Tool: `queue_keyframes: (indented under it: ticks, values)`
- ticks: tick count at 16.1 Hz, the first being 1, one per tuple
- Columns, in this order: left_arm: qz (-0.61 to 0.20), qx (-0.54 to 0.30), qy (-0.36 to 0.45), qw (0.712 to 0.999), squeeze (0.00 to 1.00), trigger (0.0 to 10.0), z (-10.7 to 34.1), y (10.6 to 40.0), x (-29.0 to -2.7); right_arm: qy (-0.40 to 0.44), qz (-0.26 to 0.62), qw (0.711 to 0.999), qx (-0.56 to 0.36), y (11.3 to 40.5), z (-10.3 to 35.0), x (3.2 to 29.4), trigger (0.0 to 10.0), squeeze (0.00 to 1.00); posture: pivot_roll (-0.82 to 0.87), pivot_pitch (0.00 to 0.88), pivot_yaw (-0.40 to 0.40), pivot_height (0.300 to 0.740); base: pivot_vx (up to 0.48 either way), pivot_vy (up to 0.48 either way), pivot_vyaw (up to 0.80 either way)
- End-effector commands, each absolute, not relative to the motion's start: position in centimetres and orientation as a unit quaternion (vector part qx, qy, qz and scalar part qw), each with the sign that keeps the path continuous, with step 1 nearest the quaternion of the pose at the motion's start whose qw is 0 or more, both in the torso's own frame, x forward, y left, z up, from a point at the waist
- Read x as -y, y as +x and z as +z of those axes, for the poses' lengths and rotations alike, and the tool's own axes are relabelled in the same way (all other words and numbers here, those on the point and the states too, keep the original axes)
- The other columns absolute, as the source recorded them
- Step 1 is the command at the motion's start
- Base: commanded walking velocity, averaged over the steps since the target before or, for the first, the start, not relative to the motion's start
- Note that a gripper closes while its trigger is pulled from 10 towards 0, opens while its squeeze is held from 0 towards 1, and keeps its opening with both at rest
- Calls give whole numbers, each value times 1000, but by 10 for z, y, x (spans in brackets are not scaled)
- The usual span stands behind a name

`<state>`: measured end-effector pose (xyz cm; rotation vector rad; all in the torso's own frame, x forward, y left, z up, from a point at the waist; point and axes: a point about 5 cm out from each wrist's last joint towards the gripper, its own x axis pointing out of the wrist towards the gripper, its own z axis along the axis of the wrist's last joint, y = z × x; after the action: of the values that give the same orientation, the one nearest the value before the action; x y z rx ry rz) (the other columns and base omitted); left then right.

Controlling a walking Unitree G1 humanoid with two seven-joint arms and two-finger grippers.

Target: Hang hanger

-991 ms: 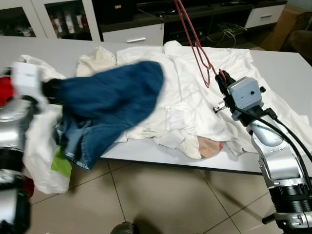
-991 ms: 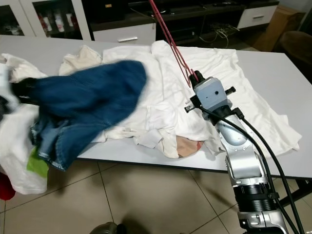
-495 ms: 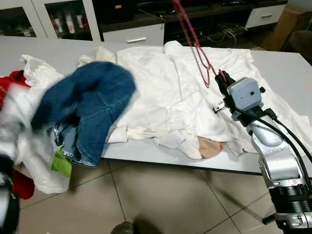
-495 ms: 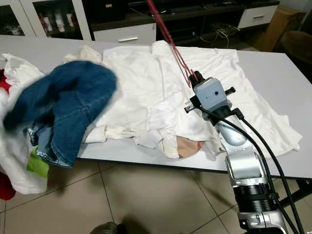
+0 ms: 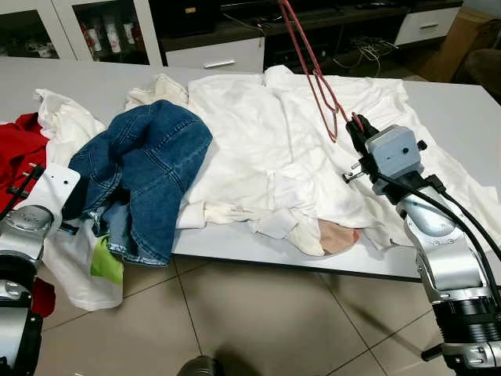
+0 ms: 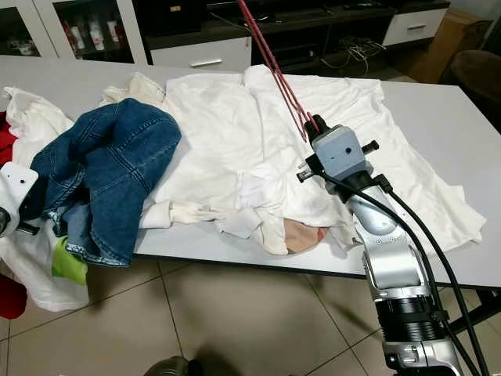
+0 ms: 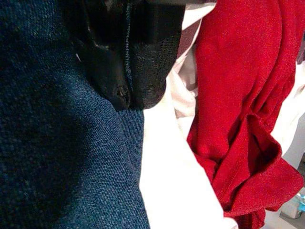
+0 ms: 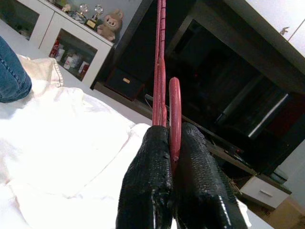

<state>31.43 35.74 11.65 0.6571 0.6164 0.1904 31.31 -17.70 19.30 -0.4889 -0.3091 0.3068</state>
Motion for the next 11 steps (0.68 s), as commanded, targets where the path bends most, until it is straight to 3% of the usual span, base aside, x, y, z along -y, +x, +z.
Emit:
queue_keyframes:
  ticks: [1, 10, 11]
  values:
    - [98, -307, 321, 891, 0, 10000, 116, 312, -361, -243, 144, 945, 166, 311, 200, 178, 10000, 0, 95, 13, 35, 740, 0, 0, 0]
    - [98, -307, 321, 891, 0, 10000, 116, 312, -361, -243, 144, 945, 166, 311, 200, 178, 10000, 0, 95, 13, 35, 740, 0, 0, 0]
    - [27, -151, 205, 967, 0, 10000, 149, 345, -319, -242, 144, 945, 165, 311, 199, 178, 10000, 0, 92, 16, 39, 740, 0, 0, 0]
